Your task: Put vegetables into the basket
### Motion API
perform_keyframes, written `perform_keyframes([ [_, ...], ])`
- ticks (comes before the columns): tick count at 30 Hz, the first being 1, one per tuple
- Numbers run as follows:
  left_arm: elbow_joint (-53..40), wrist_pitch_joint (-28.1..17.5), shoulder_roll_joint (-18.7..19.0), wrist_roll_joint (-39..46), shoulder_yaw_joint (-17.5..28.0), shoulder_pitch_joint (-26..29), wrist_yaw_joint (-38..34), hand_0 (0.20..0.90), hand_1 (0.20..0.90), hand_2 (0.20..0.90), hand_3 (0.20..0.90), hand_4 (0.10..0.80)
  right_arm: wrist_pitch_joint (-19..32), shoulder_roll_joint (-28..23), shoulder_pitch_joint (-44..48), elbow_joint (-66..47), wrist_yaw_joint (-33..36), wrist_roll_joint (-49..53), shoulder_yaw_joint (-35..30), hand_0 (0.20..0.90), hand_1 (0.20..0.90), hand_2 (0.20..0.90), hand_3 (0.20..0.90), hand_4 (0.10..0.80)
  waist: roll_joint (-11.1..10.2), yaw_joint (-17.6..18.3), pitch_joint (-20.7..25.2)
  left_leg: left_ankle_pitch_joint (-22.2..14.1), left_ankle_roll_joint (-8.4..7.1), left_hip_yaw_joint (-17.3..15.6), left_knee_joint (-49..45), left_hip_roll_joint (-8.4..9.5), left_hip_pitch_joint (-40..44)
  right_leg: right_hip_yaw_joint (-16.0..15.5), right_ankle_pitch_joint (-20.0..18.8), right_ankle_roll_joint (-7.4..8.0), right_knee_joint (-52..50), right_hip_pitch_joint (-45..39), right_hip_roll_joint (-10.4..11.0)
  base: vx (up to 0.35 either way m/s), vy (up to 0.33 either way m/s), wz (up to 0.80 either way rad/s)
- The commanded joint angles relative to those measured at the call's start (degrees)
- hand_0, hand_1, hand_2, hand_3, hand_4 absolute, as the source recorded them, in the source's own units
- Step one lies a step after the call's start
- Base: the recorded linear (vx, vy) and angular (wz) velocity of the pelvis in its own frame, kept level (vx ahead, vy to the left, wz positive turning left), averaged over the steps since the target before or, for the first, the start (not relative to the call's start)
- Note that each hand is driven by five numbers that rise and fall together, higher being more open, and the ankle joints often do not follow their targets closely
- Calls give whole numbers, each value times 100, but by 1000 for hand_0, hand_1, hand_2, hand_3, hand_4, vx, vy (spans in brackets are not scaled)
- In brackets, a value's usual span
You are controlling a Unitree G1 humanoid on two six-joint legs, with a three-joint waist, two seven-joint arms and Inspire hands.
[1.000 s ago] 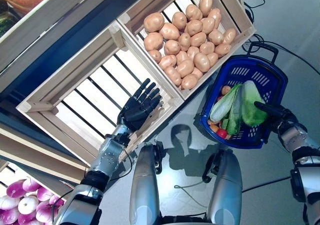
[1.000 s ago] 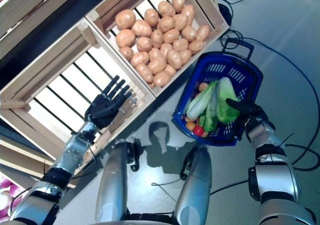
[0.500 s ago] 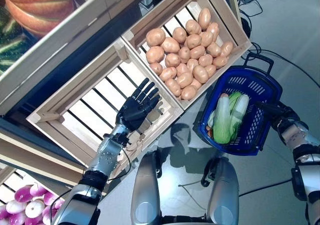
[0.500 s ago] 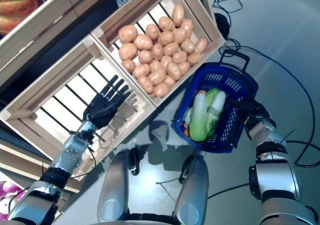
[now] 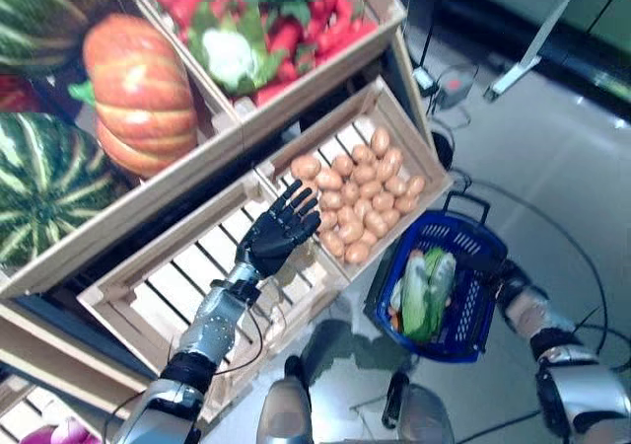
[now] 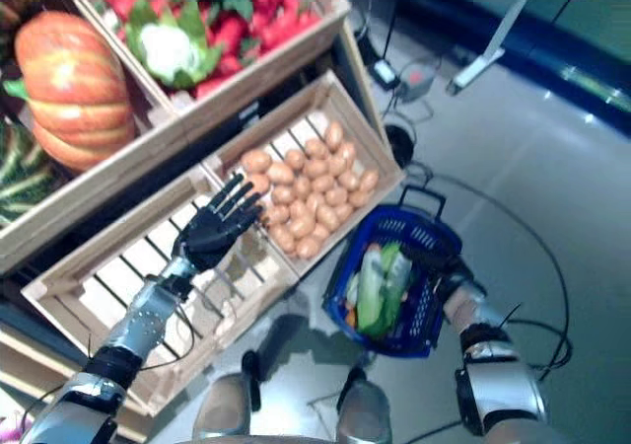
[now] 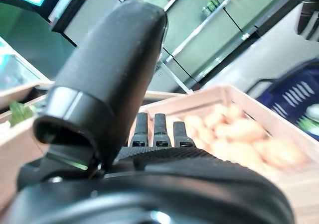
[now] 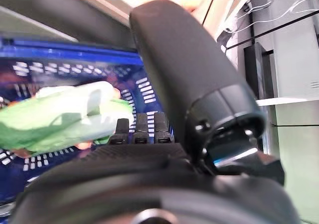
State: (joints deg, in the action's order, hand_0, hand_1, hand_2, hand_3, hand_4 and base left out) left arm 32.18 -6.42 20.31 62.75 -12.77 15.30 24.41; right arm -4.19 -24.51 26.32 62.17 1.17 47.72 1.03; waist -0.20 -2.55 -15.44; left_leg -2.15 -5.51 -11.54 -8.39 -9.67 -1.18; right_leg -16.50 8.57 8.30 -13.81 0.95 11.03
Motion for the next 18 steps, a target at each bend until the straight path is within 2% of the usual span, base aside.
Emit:
perform_keyframes([
  [1,-114,-420,-282,-411,172,-211,-304,900,900,900,900,800,1233,205,-265,-624,-532,350,84,900,900,900,900,800,-137,-50,664,229,127,4,514,146,273,127,-917,-226,896,-267,-2,146,38,-15],
  [2,29,-560,-399,-708,203,-455,-466,900,900,900,900,800,1496,598,-772,-994,-713,389,132,900,900,900,900,800,-134,-20,768,327,124,-28,799,167,437,161,-1045,-188,1155,-409,-19,71,26,-8],
  [6,562,-929,-568,-1398,255,-925,-907,900,900,900,900,800,1846,1222,-1584,-1337,-1098,516,292,900,900,900,900,800,-117,95,939,449,112,-132,1269,177,762,177,-1206,-132,1566,-669,-74,63,36,-5],
  [13,1814,-1483,-680,-3355,237,-1156,-2090,900,900,900,900,800,1608,1670,-2180,-1491,-1464,403,724,900,900,900,900,800,-103,361,1080,384,86,-228,1339,188,897,300,-1291,-123,1881,-824,-168,16,28,-7],
  [15,2168,-1567,-679,-3933,168,-1189,-2417,900,900,900,900,800,1447,1742,-2316,-1491,-1530,463,848,900,900,900,900,800,-101,419,1100,384,95,-233,1339,213,895,356,-1281,-132,1881,-832,-198,-14,15,-18],
  [18,2692,-1438,-662,-4581,99,-1276,-2694,900,900,900,900,800,1338,1822,-2491,-1318,-1689,728,909,900,900,900,900,800,-86,505,1089,370,109,-278,1339,227,943,383,-1245,-138,1881,-878,-216,-2,5,-4],
])
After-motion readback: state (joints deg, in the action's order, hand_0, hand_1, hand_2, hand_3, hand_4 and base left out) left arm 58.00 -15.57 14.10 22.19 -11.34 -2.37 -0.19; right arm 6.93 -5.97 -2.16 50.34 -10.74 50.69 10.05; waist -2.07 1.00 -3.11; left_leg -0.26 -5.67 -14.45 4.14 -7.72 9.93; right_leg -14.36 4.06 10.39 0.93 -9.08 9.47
